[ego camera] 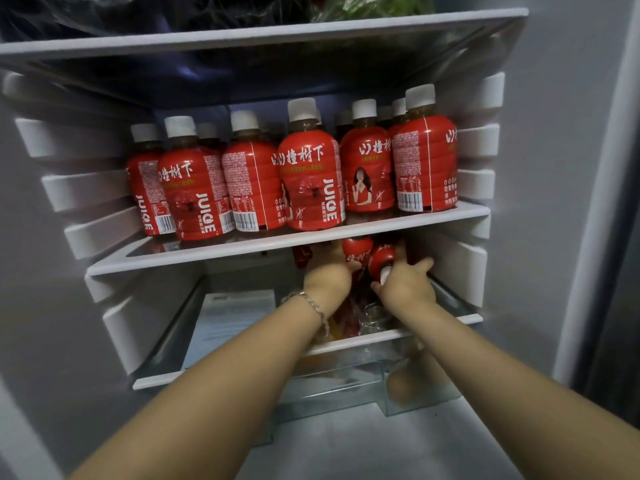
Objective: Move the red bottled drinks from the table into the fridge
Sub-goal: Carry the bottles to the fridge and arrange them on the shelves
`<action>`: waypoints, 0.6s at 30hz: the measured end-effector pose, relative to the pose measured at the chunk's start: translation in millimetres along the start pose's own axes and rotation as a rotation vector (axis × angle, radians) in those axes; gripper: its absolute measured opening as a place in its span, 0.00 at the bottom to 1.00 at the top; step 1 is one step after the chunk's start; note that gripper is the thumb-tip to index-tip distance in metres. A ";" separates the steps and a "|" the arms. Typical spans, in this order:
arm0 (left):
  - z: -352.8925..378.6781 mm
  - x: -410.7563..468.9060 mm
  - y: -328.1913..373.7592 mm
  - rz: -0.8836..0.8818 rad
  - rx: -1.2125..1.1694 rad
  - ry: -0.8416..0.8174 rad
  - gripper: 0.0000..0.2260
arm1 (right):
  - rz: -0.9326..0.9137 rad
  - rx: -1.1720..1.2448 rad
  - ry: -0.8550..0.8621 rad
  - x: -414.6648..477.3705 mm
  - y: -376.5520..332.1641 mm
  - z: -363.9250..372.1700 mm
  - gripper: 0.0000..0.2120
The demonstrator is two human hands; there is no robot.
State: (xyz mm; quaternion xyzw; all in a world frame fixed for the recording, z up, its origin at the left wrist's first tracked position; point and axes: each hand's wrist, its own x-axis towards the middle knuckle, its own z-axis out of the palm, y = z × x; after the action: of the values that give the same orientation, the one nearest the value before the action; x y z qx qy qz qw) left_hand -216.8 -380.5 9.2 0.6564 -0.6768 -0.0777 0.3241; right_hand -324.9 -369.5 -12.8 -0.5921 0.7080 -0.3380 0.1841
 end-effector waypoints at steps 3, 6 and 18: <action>2.8 13.6 -1.0 -0.142 -0.117 -0.018 0.30 | -0.028 0.084 0.009 -3.6 -1.5 5.3 0.44; 2.7 17.2 -1.1 -0.089 -0.135 -0.046 0.30 | -0.036 0.198 0.015 -11.6 2.0 13.1 0.42; -0.5 -4.3 -12.5 -0.211 -0.363 -0.118 0.26 | -0.087 0.028 0.035 -45.6 2.2 3.7 0.34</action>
State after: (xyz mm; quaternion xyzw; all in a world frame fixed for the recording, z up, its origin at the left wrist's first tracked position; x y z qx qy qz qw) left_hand -206.3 -377.9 1.5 0.6486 -0.5972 -0.2702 0.3869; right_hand -313.5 -326.4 -23.3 -0.6137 0.6799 -0.3660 0.1649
